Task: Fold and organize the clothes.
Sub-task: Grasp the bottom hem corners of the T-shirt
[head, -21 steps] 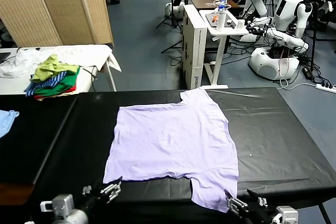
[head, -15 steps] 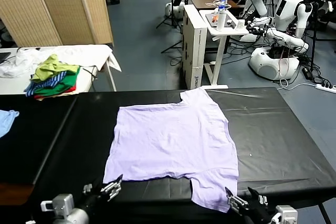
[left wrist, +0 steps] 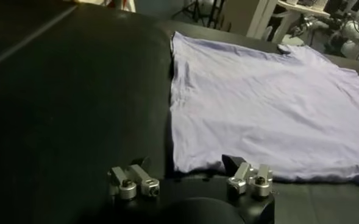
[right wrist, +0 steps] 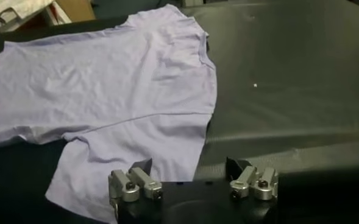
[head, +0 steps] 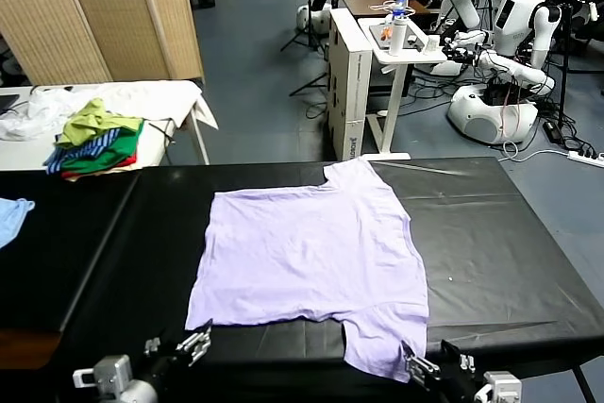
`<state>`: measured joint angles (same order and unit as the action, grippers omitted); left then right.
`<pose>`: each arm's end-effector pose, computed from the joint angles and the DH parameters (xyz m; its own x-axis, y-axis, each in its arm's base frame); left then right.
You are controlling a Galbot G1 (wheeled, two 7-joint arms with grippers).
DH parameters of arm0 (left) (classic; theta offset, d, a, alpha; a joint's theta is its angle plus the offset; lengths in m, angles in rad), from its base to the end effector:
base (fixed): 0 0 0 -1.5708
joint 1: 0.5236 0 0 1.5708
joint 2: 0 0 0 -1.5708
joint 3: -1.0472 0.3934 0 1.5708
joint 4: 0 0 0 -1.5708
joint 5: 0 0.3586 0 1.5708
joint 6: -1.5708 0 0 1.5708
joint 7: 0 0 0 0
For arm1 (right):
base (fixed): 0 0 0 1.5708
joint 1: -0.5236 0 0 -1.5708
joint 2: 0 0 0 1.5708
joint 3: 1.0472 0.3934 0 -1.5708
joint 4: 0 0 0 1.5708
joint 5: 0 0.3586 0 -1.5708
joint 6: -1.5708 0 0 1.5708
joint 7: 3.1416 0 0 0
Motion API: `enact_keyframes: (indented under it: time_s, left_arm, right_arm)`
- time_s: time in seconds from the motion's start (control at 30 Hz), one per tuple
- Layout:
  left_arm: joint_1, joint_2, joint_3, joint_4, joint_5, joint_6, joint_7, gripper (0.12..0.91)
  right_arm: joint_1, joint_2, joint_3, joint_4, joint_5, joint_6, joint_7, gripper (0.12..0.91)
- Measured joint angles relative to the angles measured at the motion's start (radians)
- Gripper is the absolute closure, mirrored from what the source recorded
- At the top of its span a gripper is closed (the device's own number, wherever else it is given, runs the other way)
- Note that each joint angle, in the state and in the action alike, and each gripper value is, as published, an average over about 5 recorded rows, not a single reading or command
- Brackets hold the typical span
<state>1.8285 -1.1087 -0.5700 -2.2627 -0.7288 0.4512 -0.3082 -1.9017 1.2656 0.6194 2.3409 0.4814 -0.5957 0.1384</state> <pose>0.0961 0.0849 -0.2948 -0.7966 0.0723 0.6002 -0.0503 0.9815 -0.1850 0.0704 -0.0667 -0.2784 -0.7603 -0.0906 0.6432 -0.0181 0.9928 0.1185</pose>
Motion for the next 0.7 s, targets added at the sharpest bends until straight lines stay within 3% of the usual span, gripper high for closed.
enact_keyframes:
  time_s: [0.07,0.17,0.43,0.7]
  left_arm:
    - [0.001,-0.001,0.002,0.001,0.002,0.0,0.0,0.82]
    - [0.001,-0.004,0.004,0.003,0.006,-0.001,0.001,0.882]
    - [0.019,-0.008,0.005,-0.007,0.029,-0.006,-0.001,0.883]
    - [0.085,-0.027,-0.004,-0.075,0.059,-0.014,-0.033,0.883]
  right_arm:
    - [-0.004,0.001,-0.002,0.003,0.0,0.001,0.001,0.878]
    - [-0.016,0.004,-0.001,0.017,0.0,0.0,0.009,0.886]
    - [-0.095,0.015,0.02,0.102,-0.008,-0.023,0.041,0.886]
    - [-0.147,0.021,0.03,0.142,-0.009,-0.019,0.05,0.886]
